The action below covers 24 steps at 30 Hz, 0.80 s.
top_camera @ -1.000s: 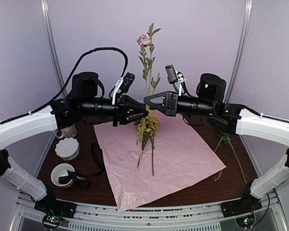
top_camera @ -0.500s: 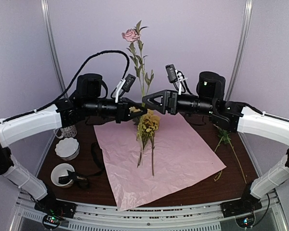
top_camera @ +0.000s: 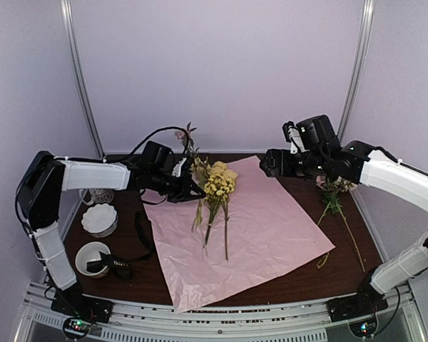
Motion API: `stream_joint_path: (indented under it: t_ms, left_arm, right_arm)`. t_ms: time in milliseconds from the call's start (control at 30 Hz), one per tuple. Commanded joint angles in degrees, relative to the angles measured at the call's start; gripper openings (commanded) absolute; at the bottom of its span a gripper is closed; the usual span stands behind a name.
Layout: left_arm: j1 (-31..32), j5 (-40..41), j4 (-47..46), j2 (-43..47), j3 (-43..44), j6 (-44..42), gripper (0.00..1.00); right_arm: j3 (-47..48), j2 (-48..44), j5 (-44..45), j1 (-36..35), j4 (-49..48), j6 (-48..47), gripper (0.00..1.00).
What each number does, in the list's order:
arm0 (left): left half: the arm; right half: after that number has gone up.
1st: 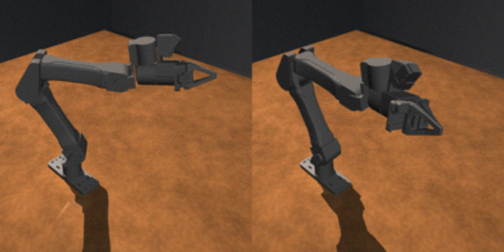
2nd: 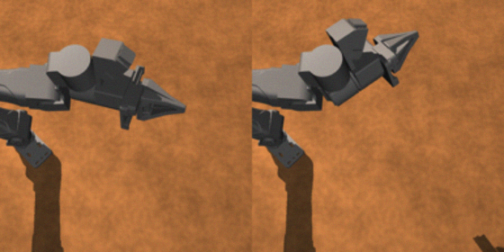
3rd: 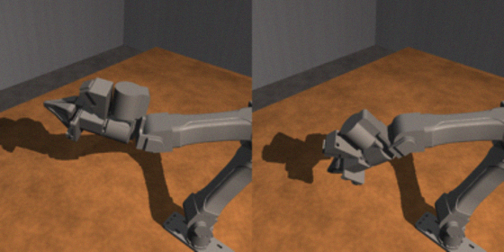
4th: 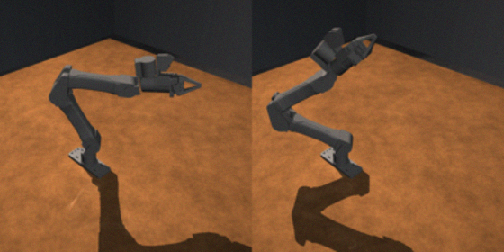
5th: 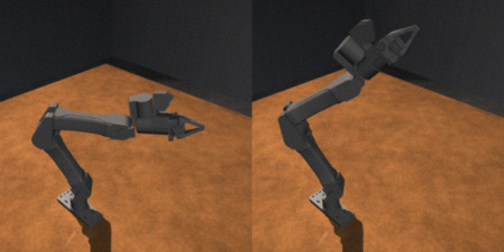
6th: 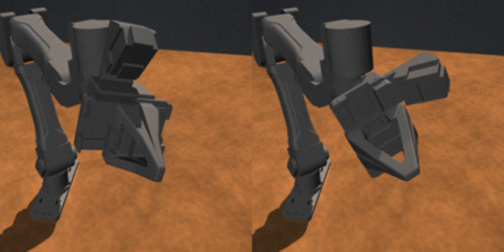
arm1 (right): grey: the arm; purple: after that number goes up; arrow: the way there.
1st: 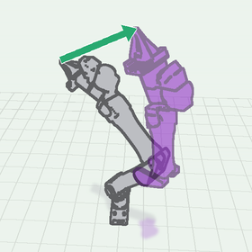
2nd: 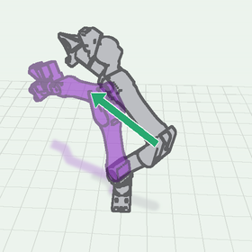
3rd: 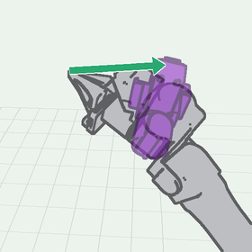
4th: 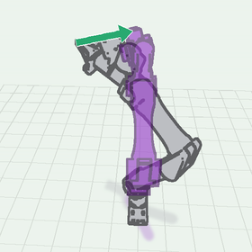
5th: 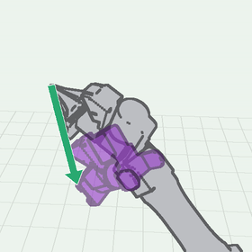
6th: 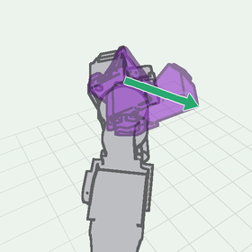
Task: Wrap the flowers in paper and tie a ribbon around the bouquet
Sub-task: Pass from the right arm to the left, then place the fake flower on the flattened wrapping paper.
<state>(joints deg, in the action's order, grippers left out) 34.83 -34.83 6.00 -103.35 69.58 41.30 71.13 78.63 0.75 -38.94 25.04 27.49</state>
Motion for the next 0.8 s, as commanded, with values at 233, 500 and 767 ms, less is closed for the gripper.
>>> stream_joint_path:
  t_ms: [233, 500, 767]
  left_arm:
    - [-1.46, -6.24, -8.82, -11.46, 3.9, 9.6, 0.0]
    - [-0.64, -4.09, -2.82, -10.29, 5.92, 4.52, 0.61]
    - [0.74, 3.27, 0.79, -2.93, 2.07, 2.25, 0.81]
  right_arm:
    - [-1.53, 0.72, 12.89, 20.04, 25.74, -6.81, 1.0]
    - [-3.92, 9.32, 6.93, 32.73, 30.15, -13.85, 1.0]
    - [1.81, 22.6, 5.86, 36.56, 34.19, -18.75, 0.95]
